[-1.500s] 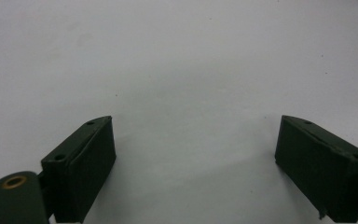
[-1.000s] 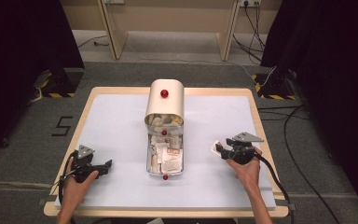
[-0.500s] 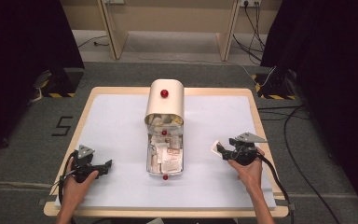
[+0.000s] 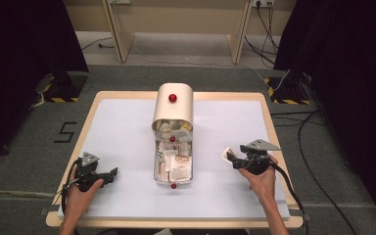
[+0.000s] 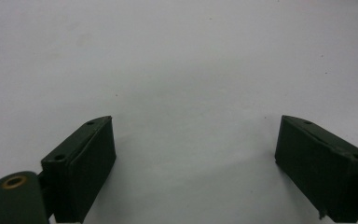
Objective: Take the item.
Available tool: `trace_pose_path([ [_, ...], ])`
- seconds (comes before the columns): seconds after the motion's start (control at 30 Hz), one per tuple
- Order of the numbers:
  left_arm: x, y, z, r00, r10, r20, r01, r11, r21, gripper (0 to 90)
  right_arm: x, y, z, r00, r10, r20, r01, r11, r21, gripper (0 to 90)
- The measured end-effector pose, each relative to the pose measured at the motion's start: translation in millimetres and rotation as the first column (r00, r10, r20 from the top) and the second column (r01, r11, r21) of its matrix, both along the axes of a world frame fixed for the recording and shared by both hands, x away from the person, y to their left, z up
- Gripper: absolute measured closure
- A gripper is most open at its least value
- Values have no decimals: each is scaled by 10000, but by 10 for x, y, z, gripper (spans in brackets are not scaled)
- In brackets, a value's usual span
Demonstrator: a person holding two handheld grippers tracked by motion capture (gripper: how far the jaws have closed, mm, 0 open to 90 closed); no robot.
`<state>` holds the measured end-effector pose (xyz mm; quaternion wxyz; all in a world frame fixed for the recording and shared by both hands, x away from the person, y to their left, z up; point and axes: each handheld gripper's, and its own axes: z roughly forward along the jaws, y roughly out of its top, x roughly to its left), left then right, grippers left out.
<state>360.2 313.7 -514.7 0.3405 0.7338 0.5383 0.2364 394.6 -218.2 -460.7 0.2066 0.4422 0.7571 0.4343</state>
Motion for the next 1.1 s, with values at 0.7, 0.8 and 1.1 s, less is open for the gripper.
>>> trace_pose_path([
  [0.7, 0, 0, 0, 10000, -3, -1, 3, 10000, 3, 113, -109, 46, 36, 9995, 302, 57, -302, 9995, -114, 349],
  [0.8, 0, 0, 0, 10000, -3, 1, 3, 10000, 0, 113, -126, 47, 37, 9994, 347, 53, -346, 9993, -125, 349],
  [1.1, 0, 0, 0, 10000, -2, -1, 2, 10000, 0, 113, -197, 44, 44, 9990, 441, 75, -440, 9989, -137, 349],
])
